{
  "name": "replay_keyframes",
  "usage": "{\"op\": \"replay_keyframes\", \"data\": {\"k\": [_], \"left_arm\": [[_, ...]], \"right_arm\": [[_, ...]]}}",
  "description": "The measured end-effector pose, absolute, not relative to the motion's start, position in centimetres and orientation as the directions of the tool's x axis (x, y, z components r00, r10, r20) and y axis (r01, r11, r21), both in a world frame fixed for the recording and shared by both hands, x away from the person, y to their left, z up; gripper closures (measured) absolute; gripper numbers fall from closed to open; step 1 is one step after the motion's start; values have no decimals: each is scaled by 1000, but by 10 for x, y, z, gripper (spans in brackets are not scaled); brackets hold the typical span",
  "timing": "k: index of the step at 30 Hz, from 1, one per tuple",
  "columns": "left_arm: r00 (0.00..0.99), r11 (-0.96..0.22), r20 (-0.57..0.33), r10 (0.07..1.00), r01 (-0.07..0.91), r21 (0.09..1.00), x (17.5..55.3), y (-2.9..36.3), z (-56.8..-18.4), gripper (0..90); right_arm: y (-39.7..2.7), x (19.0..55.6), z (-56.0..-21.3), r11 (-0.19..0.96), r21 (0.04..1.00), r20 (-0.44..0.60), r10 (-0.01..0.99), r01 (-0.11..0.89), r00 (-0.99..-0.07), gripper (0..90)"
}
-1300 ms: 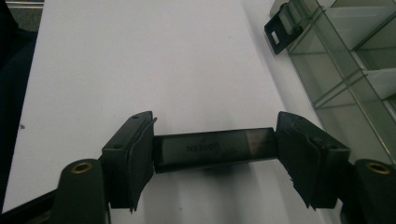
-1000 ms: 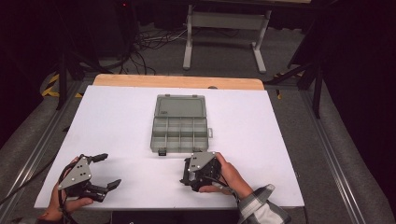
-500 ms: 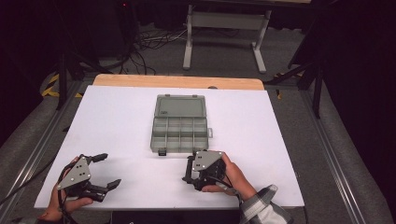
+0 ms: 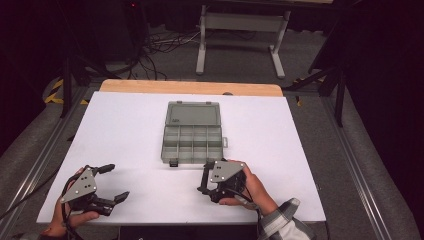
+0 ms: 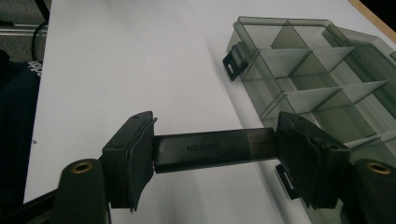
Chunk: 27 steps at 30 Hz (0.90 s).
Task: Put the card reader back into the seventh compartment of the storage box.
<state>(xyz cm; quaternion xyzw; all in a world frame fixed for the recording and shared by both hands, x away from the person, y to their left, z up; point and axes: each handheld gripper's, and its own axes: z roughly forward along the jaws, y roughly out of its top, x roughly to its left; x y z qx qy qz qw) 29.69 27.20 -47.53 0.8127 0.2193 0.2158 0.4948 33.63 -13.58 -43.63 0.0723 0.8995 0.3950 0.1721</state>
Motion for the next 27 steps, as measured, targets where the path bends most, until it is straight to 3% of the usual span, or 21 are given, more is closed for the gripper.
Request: {"op": "replay_keyframes", "data": {"k": [27], "left_arm": [[808,-416,137,573,143,898,297,271,-475,57]], "right_arm": [[-147,348,-425,574,818,-263,420,30,-869,307]]}}
